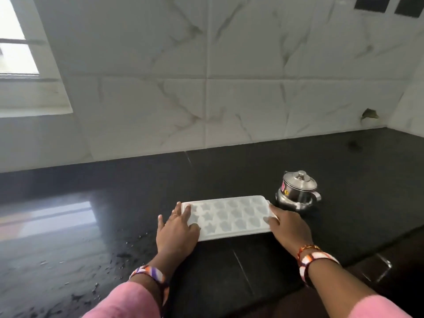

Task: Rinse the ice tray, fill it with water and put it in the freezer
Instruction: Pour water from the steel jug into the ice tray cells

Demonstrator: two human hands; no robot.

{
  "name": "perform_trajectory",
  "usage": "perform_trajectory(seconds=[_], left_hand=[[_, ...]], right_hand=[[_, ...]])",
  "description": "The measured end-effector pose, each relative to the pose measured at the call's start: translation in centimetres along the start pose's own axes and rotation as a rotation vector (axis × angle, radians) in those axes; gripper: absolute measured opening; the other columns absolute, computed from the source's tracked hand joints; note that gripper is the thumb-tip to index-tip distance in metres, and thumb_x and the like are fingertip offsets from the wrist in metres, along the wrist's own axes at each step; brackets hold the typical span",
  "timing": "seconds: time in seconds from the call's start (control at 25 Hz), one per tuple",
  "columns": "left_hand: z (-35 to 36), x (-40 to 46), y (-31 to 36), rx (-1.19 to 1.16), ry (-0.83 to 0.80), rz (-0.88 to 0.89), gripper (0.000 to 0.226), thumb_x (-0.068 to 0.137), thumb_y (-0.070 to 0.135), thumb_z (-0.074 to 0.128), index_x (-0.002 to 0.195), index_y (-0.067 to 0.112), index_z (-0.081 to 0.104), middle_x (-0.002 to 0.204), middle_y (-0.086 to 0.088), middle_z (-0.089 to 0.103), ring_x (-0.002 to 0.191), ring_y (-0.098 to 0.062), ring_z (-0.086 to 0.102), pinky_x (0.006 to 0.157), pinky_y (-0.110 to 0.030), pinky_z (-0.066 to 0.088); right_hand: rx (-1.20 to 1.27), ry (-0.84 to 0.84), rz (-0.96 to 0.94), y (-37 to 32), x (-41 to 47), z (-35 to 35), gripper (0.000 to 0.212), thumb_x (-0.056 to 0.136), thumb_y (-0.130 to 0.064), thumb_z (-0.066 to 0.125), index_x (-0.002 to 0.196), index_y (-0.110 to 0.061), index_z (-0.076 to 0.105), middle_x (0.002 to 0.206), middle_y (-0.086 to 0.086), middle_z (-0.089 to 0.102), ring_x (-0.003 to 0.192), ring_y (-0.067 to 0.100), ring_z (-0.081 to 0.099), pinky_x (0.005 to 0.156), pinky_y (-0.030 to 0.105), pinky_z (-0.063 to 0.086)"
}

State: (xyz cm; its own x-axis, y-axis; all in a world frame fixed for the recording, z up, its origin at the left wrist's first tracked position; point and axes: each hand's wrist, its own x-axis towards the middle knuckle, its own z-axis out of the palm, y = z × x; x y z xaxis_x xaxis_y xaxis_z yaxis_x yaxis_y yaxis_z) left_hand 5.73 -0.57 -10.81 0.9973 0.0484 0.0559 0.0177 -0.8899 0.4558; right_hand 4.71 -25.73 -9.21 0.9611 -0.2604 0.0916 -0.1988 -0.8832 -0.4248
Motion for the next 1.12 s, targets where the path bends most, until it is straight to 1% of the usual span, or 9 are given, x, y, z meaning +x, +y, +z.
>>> perform_trajectory(seconds=[0.16, 0.32, 0.48, 0.72, 0.8, 0.92, 0.96, 1.04, 1.12], left_hand=[[0.4, -1.6, 1.5, 0.088, 0.025, -0.085, 0.062, 0.093, 0.029, 0.037, 0.151, 0.023, 0.017, 0.162, -0.002, 0.007, 0.149, -0.019, 0.007, 0.12, -0.043, 0.0], [1.1, -3.7, 3.0, -0.024, 0.005, -0.185, 0.063, 0.095, 0.03, 0.033, 0.153, 0.023, 0.01, 0.162, 0.0, -0.001, 0.149, -0.018, -0.001, 0.12, -0.044, -0.004], [2.1, -4.8, 3.0, -0.077, 0.076, -0.184, 0.07, 0.088, 0.055, 0.028, 0.151, 0.026, 0.016, 0.162, 0.003, 0.003, 0.149, -0.012, 0.005, 0.12, -0.042, -0.003], [1.9, -4.7, 2.9, -0.004, 0.106, -0.167, 0.087, 0.08, 0.071, 0.044, 0.151, 0.027, 0.018, 0.162, 0.003, 0.005, 0.148, -0.012, 0.012, 0.119, -0.041, 0.0], [1.5, -5.1, 2.9, -0.023, 0.074, -0.166, 0.104, 0.067, 0.082, 0.039, 0.151, 0.027, 0.014, 0.162, 0.003, 0.003, 0.148, -0.013, 0.01, 0.12, -0.041, -0.001], [1.1, -5.6, 3.1, -0.031, -0.001, -0.156, 0.144, 0.032, 0.102, 0.027, 0.152, 0.026, 0.006, 0.162, 0.002, -0.004, 0.149, -0.014, 0.003, 0.12, -0.043, -0.007], [1.0, -5.6, 3.0, -0.018, -0.018, -0.153, 0.144, 0.033, 0.102, 0.027, 0.152, 0.025, 0.003, 0.162, 0.001, -0.006, 0.149, -0.015, 0.0, 0.119, -0.044, -0.009], [0.9, -5.5, 3.1, -0.005, -0.035, -0.146, 0.129, 0.05, 0.092, 0.042, 0.152, 0.024, 0.0, 0.162, 0.0, -0.008, 0.149, -0.017, -0.002, 0.119, -0.046, -0.009], [0.9, -5.5, 3.3, -0.005, -0.038, -0.138, 0.122, 0.059, 0.085, 0.049, 0.152, 0.024, 0.0, 0.162, -0.001, -0.009, 0.149, -0.018, -0.002, 0.119, -0.047, -0.009]], right_hand=[[0.215, -0.038, -0.063, 2.1, 1.2, 1.1, 0.045, 0.092, -0.033, 0.049, 0.137, -0.027, 0.048, 0.126, 0.012, 0.063, 0.122, 0.031, 0.051, 0.1, 0.038, 0.042], [0.404, -0.03, -0.089, 2.7, 1.5, 1.1, 0.044, 0.09, -0.026, 0.051, 0.134, -0.026, 0.053, 0.131, 0.005, 0.062, 0.124, 0.027, 0.052, 0.105, 0.038, 0.04], [0.595, 0.0, -0.062, 2.7, 1.1, 0.5, 0.038, 0.088, -0.016, 0.052, 0.124, -0.017, 0.062, 0.123, 0.005, 0.066, 0.116, 0.027, 0.057, 0.096, 0.033, 0.042], [0.802, 0.145, 0.082, 3.2, 1.0, 0.4, 0.028, 0.092, -0.015, 0.047, 0.105, -0.007, 0.07, 0.104, 0.009, 0.07, 0.099, 0.021, 0.06, 0.08, 0.025, 0.039], [0.878, 0.182, 0.143, 3.4, 0.8, 0.1, 0.027, 0.09, -0.011, 0.047, 0.099, -0.007, 0.072, 0.097, 0.008, 0.069, 0.095, 0.021, 0.06, 0.079, 0.027, 0.039], [1.03, 0.212, 0.251, 3.6, 0.7, -0.1, 0.024, 0.086, -0.007, 0.047, 0.077, -0.012, 0.069, 0.088, 0.011, 0.069, 0.083, 0.025, 0.062, 0.071, 0.032, 0.045], [1.104, 0.23, 0.31, 3.6, 0.8, -0.2, 0.023, 0.084, -0.006, 0.047, 0.073, -0.012, 0.066, 0.091, 0.016, 0.07, 0.075, 0.021, 0.06, 0.066, 0.028, 0.047], [1.288, 0.299, 0.453, 3.8, 1.1, -0.7, 0.014, 0.083, -0.007, 0.049, 0.08, -0.005, 0.062, 0.095, 0.024, 0.068, 0.062, 0.015, 0.054, 0.048, 0.017, 0.049], [1.399, 0.376, 0.567, 3.9, 1.4, -1.4, 0.03, 0.083, -0.015, 0.054, 0.107, 0.003, 0.055, 0.086, 0.02, 0.062, 0.063, 0.016, 0.053, 0.041, 0.02, 0.048]])
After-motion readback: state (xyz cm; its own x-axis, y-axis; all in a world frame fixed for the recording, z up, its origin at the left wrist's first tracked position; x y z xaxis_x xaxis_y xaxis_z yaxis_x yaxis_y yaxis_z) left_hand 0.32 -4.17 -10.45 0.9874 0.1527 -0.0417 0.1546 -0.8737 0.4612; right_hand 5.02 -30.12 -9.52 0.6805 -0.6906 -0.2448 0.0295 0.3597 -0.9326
